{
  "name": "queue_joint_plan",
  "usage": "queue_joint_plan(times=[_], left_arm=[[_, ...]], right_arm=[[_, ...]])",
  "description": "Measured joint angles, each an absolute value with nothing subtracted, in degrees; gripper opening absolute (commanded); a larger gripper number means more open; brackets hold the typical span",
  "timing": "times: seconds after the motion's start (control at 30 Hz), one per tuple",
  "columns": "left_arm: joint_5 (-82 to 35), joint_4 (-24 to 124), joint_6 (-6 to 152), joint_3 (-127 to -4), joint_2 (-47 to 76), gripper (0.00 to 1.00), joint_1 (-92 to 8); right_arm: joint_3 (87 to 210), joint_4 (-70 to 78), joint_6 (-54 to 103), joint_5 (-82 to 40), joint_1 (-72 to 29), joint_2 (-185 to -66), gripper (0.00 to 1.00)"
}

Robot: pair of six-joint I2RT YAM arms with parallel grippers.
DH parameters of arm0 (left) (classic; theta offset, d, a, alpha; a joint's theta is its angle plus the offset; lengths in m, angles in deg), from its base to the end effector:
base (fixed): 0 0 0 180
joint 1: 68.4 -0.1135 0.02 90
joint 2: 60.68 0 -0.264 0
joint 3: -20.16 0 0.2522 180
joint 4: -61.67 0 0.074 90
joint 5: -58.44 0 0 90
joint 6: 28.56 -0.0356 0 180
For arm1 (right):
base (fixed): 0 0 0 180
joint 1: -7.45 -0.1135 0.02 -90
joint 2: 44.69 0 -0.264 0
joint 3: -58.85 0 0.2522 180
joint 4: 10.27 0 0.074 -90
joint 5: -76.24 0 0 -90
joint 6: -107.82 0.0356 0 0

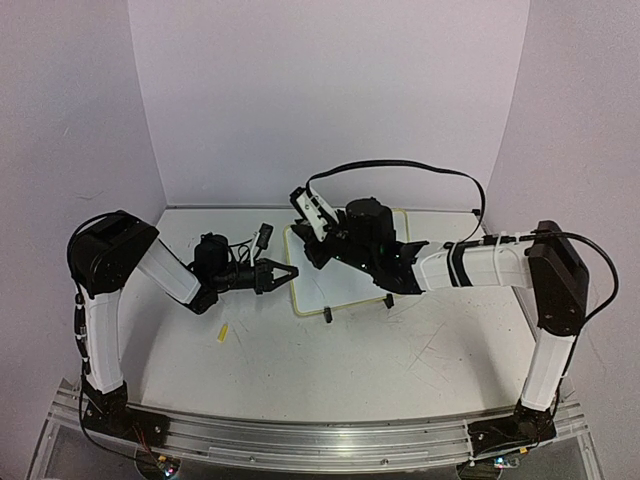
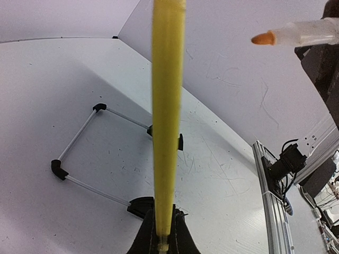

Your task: Write a sentence on the whiteboard

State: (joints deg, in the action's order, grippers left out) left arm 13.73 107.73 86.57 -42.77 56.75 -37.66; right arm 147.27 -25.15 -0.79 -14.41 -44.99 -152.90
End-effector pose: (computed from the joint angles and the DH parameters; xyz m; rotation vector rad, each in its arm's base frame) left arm 0.3189 -0.2191 0.1280 0.7233 1.7379 -1.3685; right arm 0.2734 0.3562 0.2695 -0.9813 1.3595 0.4568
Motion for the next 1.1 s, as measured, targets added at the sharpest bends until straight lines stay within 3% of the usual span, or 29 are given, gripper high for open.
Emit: queue_joint_plan(times=[1.1], left_arm=[[13.9, 106.9, 85.4, -42.8, 56.7, 0.0, -37.7]], right_arm=[[148.9, -25.1, -0.5, -10.2, -45.0, -155.4, 0.0]])
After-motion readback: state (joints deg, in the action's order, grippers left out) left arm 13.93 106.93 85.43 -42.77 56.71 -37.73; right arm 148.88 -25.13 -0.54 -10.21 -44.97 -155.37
